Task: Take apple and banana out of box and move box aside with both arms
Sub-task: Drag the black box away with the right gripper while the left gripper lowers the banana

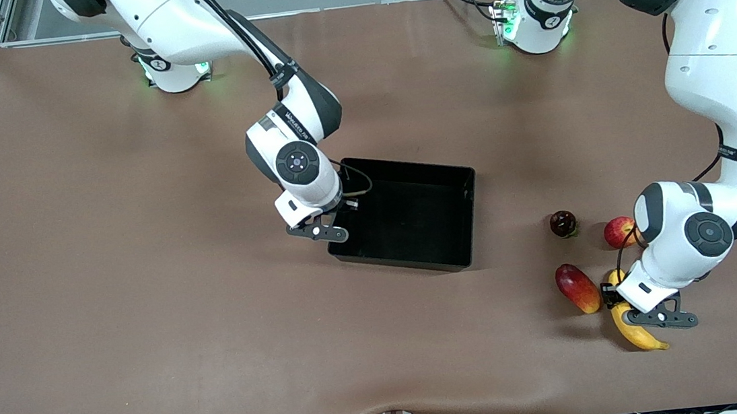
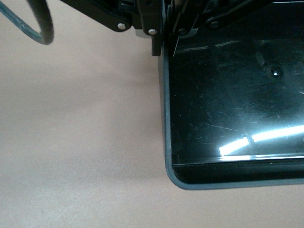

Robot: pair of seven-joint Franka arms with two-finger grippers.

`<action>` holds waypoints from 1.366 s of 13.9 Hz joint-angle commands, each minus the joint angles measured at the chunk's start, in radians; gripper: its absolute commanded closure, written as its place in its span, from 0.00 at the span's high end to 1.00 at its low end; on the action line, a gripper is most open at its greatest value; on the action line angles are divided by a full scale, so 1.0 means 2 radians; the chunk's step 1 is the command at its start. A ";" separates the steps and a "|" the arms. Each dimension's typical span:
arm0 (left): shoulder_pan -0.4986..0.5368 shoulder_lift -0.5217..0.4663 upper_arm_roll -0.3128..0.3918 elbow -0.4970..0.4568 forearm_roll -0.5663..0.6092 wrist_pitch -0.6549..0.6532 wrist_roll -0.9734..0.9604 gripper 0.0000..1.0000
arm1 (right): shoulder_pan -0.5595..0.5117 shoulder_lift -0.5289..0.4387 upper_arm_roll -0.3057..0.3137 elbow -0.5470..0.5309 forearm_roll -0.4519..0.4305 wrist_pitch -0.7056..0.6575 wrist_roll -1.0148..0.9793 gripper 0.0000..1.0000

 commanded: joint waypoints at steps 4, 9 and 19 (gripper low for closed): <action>0.000 0.004 0.006 0.004 -0.004 0.000 0.012 0.00 | -0.021 -0.036 -0.005 0.008 -0.005 -0.068 0.007 0.00; 0.003 0.006 0.006 -0.007 -0.009 -0.001 0.007 0.26 | -0.061 -0.096 -0.007 0.008 -0.006 -0.152 -0.013 0.00; 0.007 0.023 0.006 -0.014 -0.012 -0.003 0.005 0.29 | -0.285 -0.185 -0.006 0.003 -0.008 -0.266 -0.258 0.00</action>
